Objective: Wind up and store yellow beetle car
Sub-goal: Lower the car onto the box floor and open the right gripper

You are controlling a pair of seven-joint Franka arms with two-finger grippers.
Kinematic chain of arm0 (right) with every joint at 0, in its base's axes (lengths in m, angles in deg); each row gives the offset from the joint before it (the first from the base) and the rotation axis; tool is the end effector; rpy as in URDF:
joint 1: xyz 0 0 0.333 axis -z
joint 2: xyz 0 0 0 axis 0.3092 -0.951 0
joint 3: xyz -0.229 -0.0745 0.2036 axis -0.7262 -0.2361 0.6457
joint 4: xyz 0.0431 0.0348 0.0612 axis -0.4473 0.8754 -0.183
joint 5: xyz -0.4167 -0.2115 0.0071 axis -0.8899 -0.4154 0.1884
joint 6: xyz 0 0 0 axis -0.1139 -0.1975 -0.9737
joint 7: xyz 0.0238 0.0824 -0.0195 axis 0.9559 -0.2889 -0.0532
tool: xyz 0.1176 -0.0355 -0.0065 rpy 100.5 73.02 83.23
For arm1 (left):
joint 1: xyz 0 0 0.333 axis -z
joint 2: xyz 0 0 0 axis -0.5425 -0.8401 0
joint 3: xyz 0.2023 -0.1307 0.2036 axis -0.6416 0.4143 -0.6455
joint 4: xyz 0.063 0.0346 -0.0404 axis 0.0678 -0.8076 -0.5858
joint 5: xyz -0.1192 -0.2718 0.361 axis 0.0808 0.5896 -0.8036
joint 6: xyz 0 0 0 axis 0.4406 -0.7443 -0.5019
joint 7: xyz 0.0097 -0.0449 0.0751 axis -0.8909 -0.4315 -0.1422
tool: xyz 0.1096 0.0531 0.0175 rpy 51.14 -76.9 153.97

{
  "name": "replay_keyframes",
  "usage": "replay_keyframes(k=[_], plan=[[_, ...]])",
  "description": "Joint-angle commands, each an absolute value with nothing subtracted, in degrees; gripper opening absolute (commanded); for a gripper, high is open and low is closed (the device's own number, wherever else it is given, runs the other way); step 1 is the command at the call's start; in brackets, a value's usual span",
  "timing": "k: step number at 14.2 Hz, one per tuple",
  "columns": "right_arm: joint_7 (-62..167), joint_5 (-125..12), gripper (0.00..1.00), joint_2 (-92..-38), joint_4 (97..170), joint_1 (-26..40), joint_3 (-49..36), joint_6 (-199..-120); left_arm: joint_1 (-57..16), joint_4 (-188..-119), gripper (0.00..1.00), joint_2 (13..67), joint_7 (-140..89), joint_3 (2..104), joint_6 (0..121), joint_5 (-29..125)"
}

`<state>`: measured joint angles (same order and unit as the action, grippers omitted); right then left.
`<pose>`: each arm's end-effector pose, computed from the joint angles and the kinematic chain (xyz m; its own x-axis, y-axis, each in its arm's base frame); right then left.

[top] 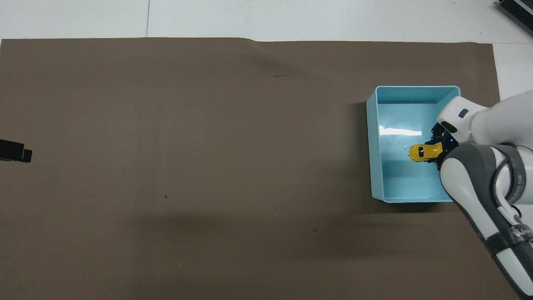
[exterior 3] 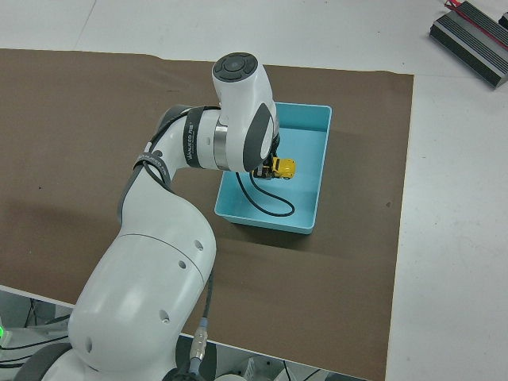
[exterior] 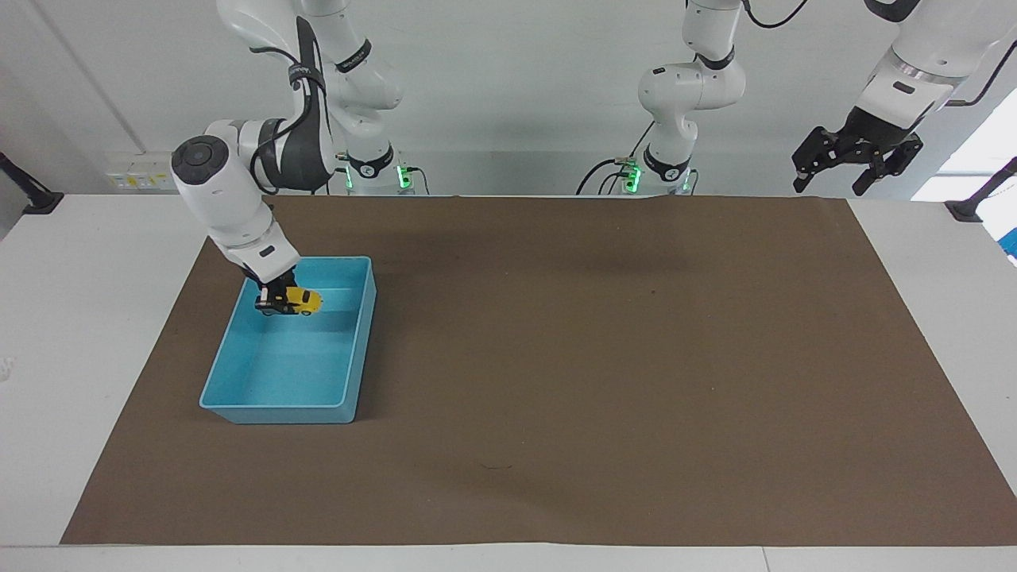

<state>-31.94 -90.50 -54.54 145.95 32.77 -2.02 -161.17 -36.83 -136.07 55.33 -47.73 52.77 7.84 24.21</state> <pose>0.6292 -0.0372 0.3520 -0.0234 0.9990 -0.0377 0.9993 0.0223 -0.0307 0.5919 0.0078 0.6469 0.9948 -0.1016 -0.0014 -0.1015 -0.9944 0.0284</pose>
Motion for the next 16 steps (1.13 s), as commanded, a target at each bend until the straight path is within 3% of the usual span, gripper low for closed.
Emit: replay_keyframes(k=[1, 16], plan=[[-33.41, -90.21, 0.06, -53.21, 150.32, 33.66, -1.65, -165.85, -36.72, -136.77, 1.00, 56.30, -48.11, 52.54, 7.50, 23.39], [-34.99, -90.82, 0.06, -58.74, 155.16, 35.59, -1.65, -177.82, -36.72, -136.77, 1.00, 56.30, -48.11, 52.63, 7.50, 23.39]])
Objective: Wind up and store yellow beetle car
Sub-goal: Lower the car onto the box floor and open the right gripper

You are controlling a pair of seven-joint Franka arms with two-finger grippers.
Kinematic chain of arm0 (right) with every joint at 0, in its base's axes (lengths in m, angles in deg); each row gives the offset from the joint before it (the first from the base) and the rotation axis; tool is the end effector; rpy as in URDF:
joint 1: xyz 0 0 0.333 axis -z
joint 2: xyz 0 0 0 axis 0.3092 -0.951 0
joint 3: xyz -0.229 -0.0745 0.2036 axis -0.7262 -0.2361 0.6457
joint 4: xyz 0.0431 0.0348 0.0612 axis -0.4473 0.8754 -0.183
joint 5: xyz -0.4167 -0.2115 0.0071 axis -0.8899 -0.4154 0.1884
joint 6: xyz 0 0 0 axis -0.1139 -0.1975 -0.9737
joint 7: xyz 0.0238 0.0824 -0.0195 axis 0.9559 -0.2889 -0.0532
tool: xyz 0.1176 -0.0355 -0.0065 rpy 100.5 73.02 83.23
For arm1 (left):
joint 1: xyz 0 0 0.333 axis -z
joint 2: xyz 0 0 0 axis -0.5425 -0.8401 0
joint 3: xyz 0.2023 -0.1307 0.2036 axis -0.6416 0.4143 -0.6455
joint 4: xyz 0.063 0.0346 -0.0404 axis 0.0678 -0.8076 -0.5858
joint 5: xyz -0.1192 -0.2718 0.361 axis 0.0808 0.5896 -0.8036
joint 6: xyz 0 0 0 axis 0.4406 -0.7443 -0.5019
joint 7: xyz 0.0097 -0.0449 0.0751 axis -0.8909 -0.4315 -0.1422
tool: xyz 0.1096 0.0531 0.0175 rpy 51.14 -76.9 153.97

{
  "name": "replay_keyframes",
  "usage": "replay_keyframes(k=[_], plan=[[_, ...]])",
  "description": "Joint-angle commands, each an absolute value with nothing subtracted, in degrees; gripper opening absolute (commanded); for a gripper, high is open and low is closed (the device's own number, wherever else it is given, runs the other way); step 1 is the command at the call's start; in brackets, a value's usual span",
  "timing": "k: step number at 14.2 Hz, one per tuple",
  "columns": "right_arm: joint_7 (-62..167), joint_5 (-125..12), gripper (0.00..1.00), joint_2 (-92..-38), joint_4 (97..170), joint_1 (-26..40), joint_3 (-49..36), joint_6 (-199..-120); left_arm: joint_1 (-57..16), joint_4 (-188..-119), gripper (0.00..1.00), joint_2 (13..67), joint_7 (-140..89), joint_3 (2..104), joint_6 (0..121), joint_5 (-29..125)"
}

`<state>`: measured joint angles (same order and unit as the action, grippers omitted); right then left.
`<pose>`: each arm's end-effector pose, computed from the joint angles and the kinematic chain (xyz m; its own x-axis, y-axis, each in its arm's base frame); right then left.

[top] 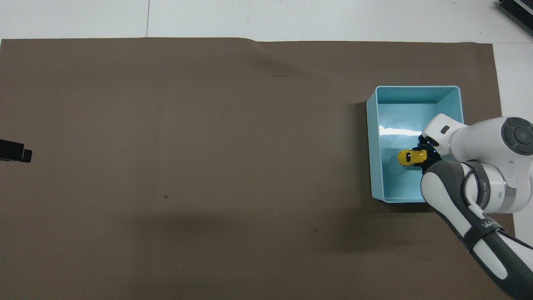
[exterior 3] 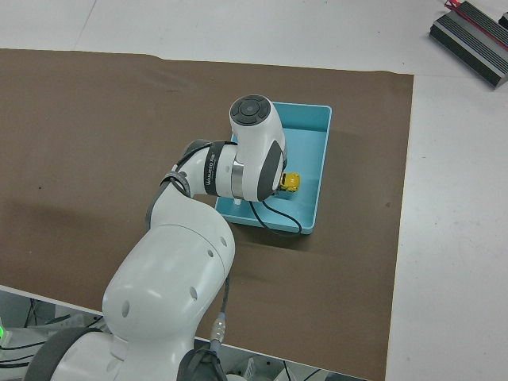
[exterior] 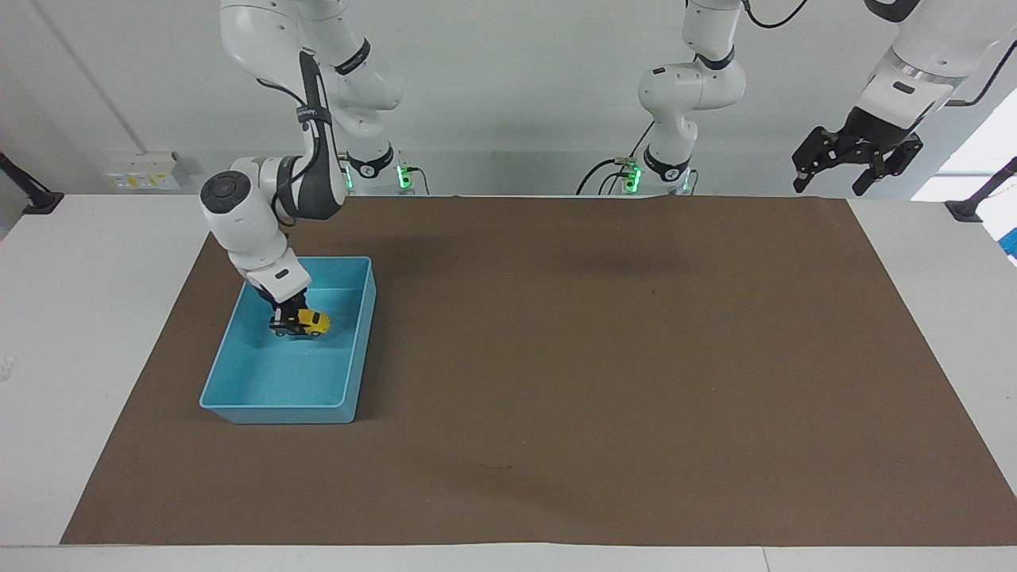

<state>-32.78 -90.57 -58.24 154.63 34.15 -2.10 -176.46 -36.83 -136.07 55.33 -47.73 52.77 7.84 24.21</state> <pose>0.6092 -0.0476 0.2595 -0.0231 0.9995 -0.0199 0.9995 0.0236 0.0225 0.5919 0.0078 0.6469 0.9948 -0.1016 -0.0014 -0.1015 -0.9944 0.0284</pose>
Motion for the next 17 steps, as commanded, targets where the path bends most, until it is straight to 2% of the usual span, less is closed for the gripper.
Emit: replay_keyframes(k=[1, 5, 6, 7, 8, 9, 10, 14, 17], plan=[[-34.99, -90.82, 0.06, -59.36, 155.16, 35.76, -1.65, -178.09, -36.72, -136.77, 1.00, 56.30, -48.11, 52.63, 7.50, 23.39], [-35.61, -90.82, 0.07, -60.51, 155.16, 36.03, -1.56, -179.58, -36.72, -136.77, 1.00, 56.30, -48.11, 52.63, 7.59, 23.39], [-35.43, -90.82, 0.12, -60.51, 155.16, 35.94, -1.56, -179.58, -36.72, -136.77, 1.00, 56.30, -48.11, 52.63, 7.59, 23.39], [-35.43, -90.82, 0.27, -60.59, 155.08, 36.03, -1.56, -179.49, -36.72, -136.77, 1.00, 56.30, -48.11, 52.55, 7.59, 23.39], [-35.26, -90.82, 0.53, -60.59, 154.99, 35.94, -1.56, -179.23, -36.72, -136.77, 1.00, 56.30, -48.11, 52.63, 7.59, 23.39], [-34.65, -90.82, 0.96, -60.59, 154.90, 35.59, -1.56, -178.71, -36.72, -136.77, 1.00, 56.30, -48.11, 52.55, 7.50, 23.39], [-34.55, -90.82, 1.00, -60.68, 154.64, 35.50, -1.56, -178.44, -36.72, -136.77, 1.00, 56.30, -48.11, 52.54, 7.59, 23.39], [-34.64, -90.82, 1.00, -60.77, 153.85, 35.50, -1.56, -178.35, -36.72, -136.77, 1.00, 56.30, -48.11, 52.54, 7.50, 23.39], [-34.56, -90.21, 1.00, -60.59, 150.78, 35.50, -1.56, -173.80, -36.72, -136.77, 1.00, 56.30, -48.11, 52.63, 7.50, 23.39]])
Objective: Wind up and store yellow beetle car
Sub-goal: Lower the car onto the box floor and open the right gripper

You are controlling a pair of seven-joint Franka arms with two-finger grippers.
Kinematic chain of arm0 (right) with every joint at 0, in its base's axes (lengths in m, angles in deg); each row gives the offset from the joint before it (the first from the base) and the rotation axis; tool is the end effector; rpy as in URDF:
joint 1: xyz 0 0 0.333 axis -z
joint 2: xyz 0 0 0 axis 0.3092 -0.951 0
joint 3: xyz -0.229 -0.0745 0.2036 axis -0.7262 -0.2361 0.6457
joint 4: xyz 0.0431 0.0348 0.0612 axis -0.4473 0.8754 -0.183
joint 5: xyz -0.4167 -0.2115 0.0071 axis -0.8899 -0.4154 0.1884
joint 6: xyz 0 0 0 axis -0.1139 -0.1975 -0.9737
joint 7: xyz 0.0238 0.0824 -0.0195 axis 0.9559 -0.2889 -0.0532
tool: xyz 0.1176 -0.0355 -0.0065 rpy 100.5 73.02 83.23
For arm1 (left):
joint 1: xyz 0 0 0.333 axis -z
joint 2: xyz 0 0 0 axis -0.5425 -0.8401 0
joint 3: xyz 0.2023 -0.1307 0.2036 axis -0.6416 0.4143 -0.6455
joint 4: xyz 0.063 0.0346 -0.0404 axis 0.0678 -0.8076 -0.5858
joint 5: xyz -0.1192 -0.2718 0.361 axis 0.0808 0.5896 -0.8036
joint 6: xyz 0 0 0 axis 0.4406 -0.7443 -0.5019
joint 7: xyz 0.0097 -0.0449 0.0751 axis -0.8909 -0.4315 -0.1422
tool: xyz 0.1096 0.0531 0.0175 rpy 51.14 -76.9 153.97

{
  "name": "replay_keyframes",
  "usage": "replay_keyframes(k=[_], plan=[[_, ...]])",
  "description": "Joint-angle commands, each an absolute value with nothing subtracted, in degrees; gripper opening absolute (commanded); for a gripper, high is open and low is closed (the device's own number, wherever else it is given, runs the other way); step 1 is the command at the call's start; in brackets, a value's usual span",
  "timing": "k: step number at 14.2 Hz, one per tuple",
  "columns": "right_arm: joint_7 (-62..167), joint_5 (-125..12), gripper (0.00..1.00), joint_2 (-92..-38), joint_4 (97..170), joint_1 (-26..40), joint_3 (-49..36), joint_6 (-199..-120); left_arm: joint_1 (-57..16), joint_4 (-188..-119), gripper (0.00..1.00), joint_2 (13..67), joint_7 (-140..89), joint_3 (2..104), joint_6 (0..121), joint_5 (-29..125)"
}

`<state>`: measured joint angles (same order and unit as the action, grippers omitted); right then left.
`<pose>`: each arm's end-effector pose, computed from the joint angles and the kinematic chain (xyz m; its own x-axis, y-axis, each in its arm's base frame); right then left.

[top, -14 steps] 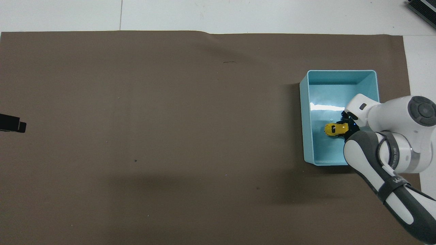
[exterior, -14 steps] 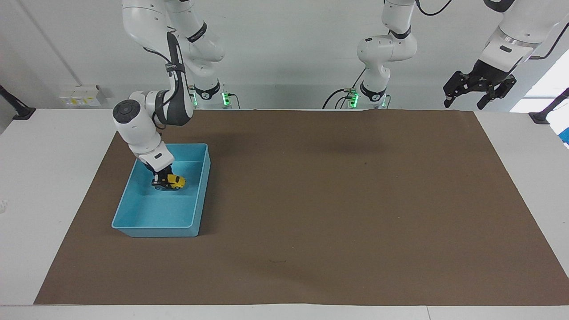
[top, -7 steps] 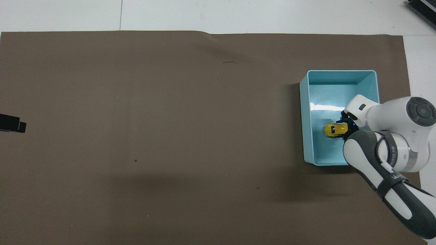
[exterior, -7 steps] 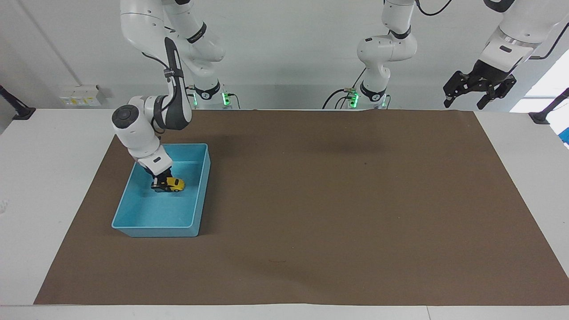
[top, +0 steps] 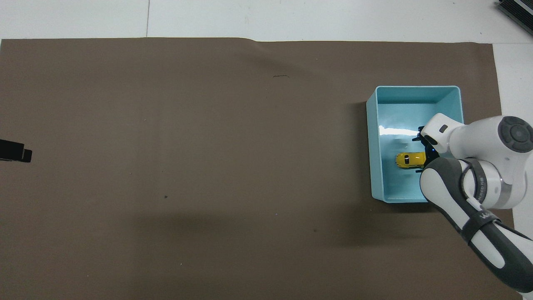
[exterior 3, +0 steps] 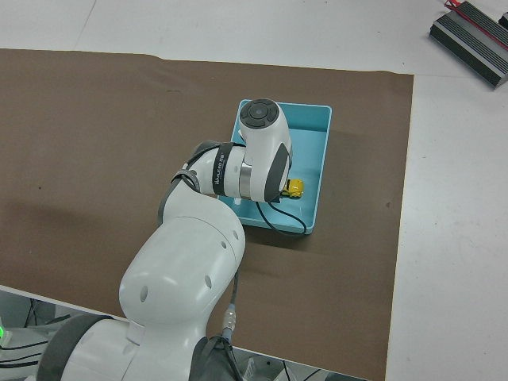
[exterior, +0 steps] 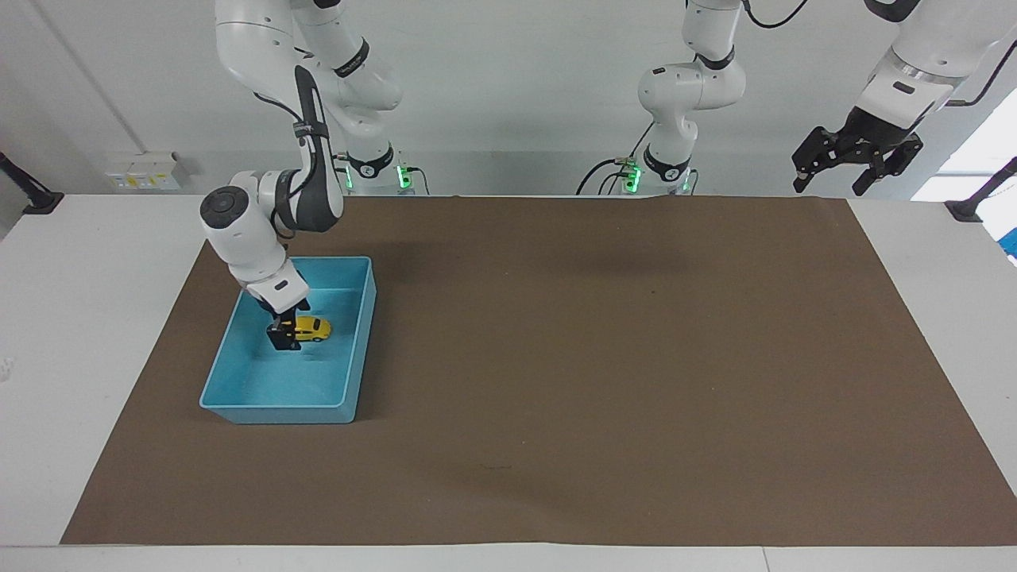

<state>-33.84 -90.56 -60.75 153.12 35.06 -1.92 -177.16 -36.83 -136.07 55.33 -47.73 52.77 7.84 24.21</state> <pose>0.6166 -0.0558 0.2470 -0.0280 0.9996 -0.0098 0.9994 0.0282 0.0191 0.5919 0.0078 0.6469 0.9948 -0.1016 -0.0014 -0.1015 -0.9944 0.0284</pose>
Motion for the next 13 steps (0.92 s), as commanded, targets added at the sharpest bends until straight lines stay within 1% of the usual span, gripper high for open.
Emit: replay_keyframes(k=[1, 8, 13], plan=[[-34.12, -90.03, 1.00, -60.33, 149.99, 35.50, -1.56, -173.00, -36.72, -136.77, 1.00, 56.30, -48.11, 52.63, 7.50, 23.39], [-30.34, -89.68, 1.00, -59.28, 140.50, 35.24, -1.03, -162.19, -36.72, -136.77, 1.00, 56.30, -48.11, 52.63, 7.50, 23.39], [-30.16, -89.68, 1.00, -58.57, 137.50, 35.33, -1.03, -162.00, -36.72, -136.77, 1.00, 56.30, -48.11, 52.63, 7.50, 23.39]])
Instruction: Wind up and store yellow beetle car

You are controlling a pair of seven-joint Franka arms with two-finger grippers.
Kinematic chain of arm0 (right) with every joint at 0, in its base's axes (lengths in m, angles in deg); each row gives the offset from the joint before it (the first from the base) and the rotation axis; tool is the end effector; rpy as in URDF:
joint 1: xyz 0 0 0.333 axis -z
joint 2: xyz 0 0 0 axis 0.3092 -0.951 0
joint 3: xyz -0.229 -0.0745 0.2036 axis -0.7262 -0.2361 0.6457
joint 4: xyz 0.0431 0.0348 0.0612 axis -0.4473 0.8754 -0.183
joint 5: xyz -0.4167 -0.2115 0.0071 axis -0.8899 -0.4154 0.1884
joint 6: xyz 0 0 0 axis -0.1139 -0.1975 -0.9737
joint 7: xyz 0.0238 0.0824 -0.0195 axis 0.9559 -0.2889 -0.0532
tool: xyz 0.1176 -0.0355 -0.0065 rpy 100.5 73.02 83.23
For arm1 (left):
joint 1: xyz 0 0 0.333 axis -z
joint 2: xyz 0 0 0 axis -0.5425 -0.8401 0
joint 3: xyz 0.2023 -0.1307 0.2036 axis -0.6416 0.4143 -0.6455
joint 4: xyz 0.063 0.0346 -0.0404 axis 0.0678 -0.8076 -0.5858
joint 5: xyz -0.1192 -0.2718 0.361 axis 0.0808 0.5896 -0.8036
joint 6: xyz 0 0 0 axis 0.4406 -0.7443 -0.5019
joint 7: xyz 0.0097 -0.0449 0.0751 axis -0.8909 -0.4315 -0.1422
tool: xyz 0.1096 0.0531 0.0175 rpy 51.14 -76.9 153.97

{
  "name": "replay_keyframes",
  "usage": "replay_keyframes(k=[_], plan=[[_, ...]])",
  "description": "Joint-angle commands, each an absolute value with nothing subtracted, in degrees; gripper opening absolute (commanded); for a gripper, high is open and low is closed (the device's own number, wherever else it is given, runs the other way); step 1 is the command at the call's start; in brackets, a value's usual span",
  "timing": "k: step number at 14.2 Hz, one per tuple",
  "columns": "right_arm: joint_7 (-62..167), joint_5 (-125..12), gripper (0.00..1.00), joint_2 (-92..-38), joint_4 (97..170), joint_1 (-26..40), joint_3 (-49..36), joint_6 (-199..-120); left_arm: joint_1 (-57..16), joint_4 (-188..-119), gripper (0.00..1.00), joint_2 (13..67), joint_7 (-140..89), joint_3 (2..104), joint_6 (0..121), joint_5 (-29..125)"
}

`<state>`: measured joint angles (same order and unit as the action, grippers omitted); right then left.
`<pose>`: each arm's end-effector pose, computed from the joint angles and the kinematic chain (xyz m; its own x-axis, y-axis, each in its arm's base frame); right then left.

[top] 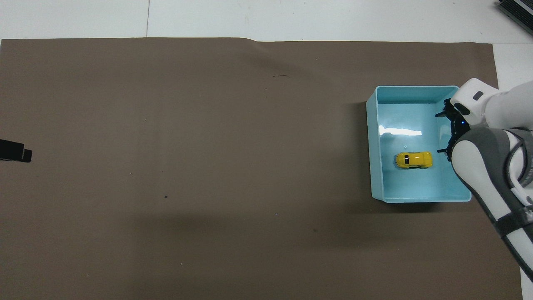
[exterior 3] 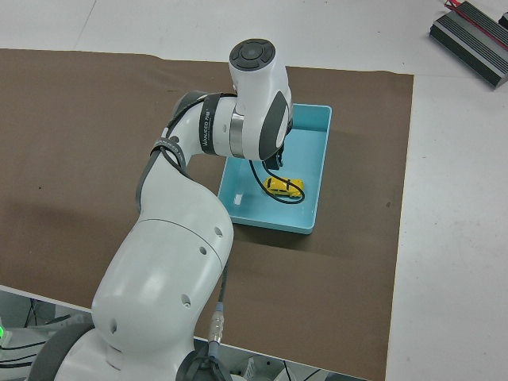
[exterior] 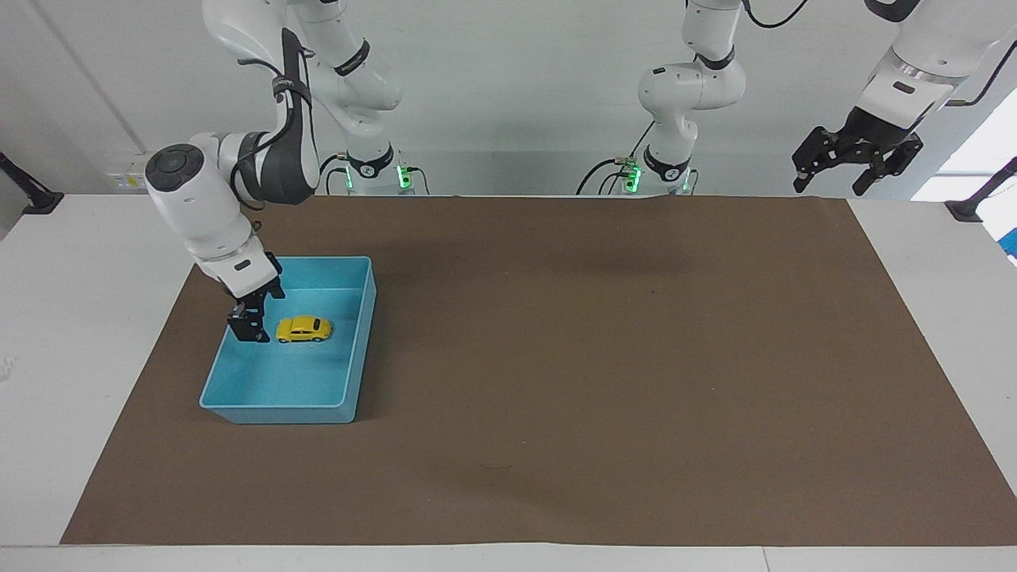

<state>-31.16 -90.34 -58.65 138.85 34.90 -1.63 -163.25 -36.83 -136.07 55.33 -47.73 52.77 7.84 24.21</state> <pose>0.6679 -0.0613 0.3756 0.0267 0.9993 -0.0243 0.9978 -0.0252 0.0609 0.5919 0.0078 0.6469 0.9948 -0.1016 -0.0014 -0.1015 -0.9944 0.0284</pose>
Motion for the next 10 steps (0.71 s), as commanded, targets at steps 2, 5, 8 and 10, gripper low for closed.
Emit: replay_keyframes(k=[2, 5, 8, 10], plan=[[-30.16, -89.68, 1.00, -58.48, 136.01, 35.24, -0.95, -161.83, -36.72, -136.77, 1.00, 56.30, -48.11, 52.63, 7.59, 23.39], [-30.25, -89.94, 1.00, -57.87, 135.83, 35.15, -0.86, -161.39, -36.72, -136.77, 1.00, 56.30, -48.11, 52.55, 7.50, 23.39], [-30.34, -90.29, 1.00, -57.78, 135.83, 35.24, -0.94, -161.39, -36.72, -136.86, 1.00, 56.30, -48.11, 52.55, 7.50, 23.39], [-30.34, -90.30, 1.00, -57.87, 135.83, 35.24, -0.86, -161.39, -36.72, -136.77, 1.00, 56.30, -48.11, 52.54, 7.50, 23.39]])
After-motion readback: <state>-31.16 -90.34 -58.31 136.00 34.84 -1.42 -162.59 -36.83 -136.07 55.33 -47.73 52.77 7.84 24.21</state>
